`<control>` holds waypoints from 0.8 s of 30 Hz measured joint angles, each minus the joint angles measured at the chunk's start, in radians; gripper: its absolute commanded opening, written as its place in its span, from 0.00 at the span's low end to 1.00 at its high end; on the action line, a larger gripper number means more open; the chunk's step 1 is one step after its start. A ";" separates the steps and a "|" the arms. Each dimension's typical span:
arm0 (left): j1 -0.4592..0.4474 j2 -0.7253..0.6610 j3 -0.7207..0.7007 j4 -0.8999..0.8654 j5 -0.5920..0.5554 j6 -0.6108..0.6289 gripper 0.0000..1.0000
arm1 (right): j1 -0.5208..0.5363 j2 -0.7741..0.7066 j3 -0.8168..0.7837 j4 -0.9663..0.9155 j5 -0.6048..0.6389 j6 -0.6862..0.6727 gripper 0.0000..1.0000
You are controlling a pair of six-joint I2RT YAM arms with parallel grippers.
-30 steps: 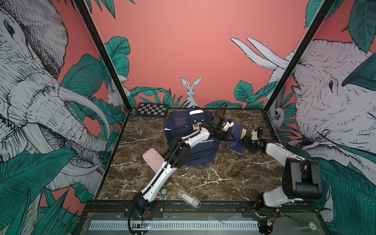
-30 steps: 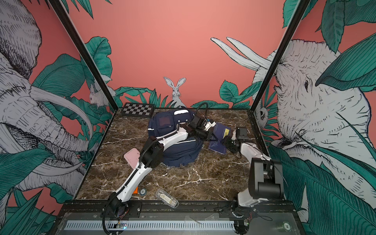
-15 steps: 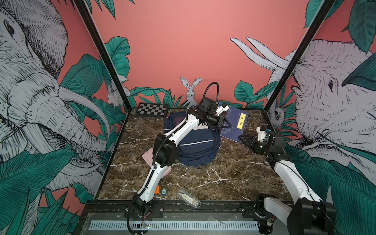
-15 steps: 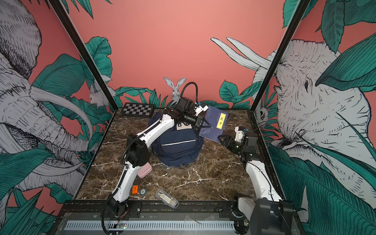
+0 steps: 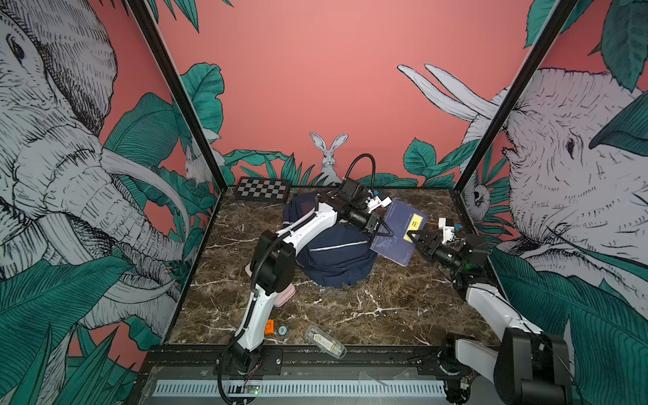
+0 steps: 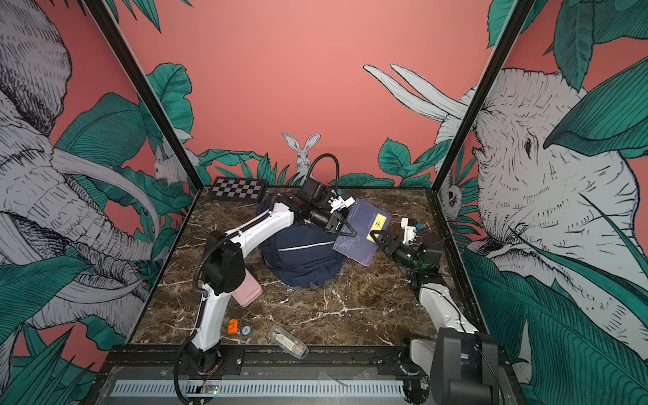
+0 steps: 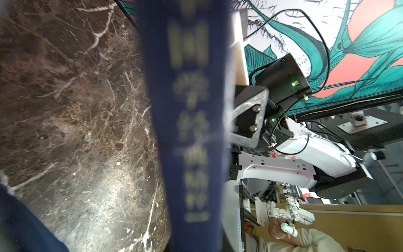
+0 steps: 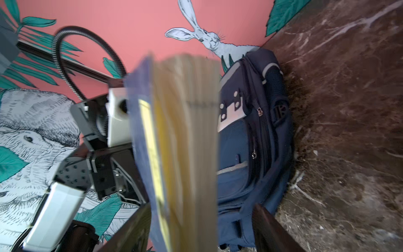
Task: Pack books, pencil case, and school supplies into a backpack
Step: Pick up the book from the top-right of the table.
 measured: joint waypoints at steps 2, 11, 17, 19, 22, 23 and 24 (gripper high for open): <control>0.000 0.000 -0.043 0.072 0.035 -0.051 0.00 | 0.003 -0.001 -0.004 0.060 -0.013 0.031 0.72; 0.006 -0.006 -0.069 0.158 0.125 -0.108 0.00 | 0.048 -0.073 -0.005 0.117 -0.030 0.071 0.49; 0.032 -0.006 -0.060 0.148 0.128 -0.109 0.00 | 0.089 -0.108 -0.005 0.076 -0.033 0.064 0.34; 0.037 -0.006 -0.052 0.137 0.126 -0.103 0.00 | 0.091 -0.115 -0.004 0.055 -0.033 0.061 0.34; 0.039 -0.006 -0.043 0.116 0.122 -0.093 0.00 | 0.091 -0.132 0.003 0.014 -0.032 0.056 0.31; 0.039 -0.006 -0.041 0.112 0.122 -0.090 0.00 | 0.091 -0.137 0.010 -0.001 -0.032 0.052 0.29; 0.038 -0.006 -0.040 0.109 0.123 -0.085 0.00 | 0.091 -0.142 0.016 -0.016 -0.033 0.047 0.26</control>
